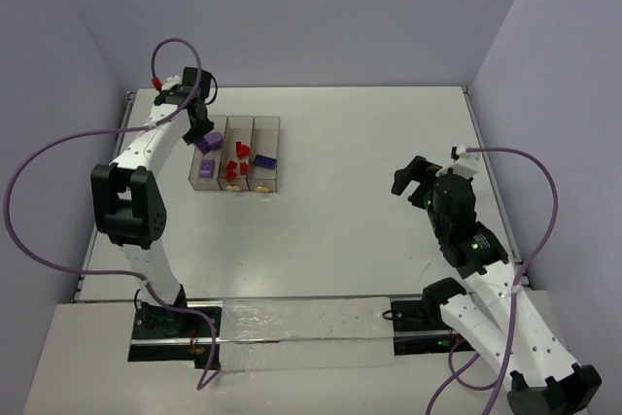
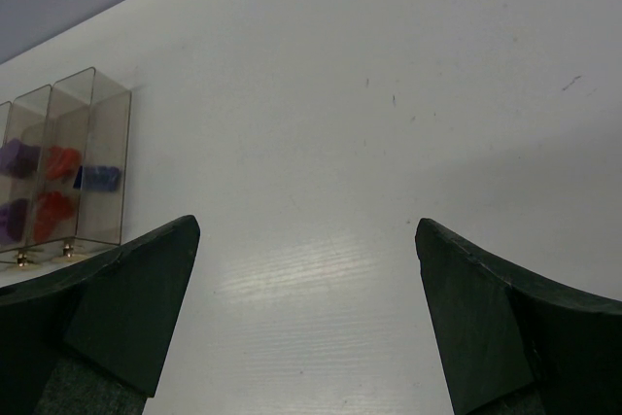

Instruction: Sort the legos into containers by color

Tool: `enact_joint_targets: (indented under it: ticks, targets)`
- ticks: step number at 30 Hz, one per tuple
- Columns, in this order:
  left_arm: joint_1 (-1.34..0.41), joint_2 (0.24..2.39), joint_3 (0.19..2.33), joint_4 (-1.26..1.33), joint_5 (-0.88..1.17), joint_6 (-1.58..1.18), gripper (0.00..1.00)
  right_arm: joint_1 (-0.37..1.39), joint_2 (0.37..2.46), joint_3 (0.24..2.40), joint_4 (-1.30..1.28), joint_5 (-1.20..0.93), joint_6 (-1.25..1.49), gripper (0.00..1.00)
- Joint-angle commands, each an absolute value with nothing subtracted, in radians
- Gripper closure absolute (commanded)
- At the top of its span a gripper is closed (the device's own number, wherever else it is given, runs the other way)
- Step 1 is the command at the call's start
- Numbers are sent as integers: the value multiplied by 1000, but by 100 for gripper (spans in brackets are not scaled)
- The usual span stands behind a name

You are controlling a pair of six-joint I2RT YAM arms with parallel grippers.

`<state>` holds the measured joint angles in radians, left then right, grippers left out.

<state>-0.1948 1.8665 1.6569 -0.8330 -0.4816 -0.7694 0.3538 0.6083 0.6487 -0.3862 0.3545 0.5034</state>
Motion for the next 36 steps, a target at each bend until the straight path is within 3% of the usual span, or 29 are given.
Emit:
enact_joint_targets:
  ticks: [1,3,5,6,7,8,9,13,21,30,36]
  targets:
    - [-192,1902,1668,-760,-476,-743,100,356,604,671,-365,371,495,0]
    - [-189,1912,1663,-756,-496,-746,97,356,606,673,-366,370,495,0]
    - [-186,1922,1660,-746,-493,-738,83,356,610,672,-365,370,498,0]
    - [-186,1927,1661,-742,-488,-726,71,356,614,672,-364,366,499,0]
    - [-186,1931,1662,-740,-484,-721,66,356,615,674,-362,364,499,0]
    - [-186,1934,1659,-734,-481,-716,54,356,617,676,-362,362,499,0]
    - [-186,1933,1654,-730,-477,-709,34,356,619,678,-362,363,499,0]
    - [-186,1912,1636,-718,-469,-696,8,356,623,683,-363,365,494,0]
    - [-224,1706,1600,-681,-454,-620,6,356,654,704,-381,381,511,0]
    - [-281,1266,1311,-403,-172,-475,7,356,763,746,-414,396,542,0]
    - [-284,1151,1258,-405,-124,-459,6,356,792,752,-407,399,551,0]
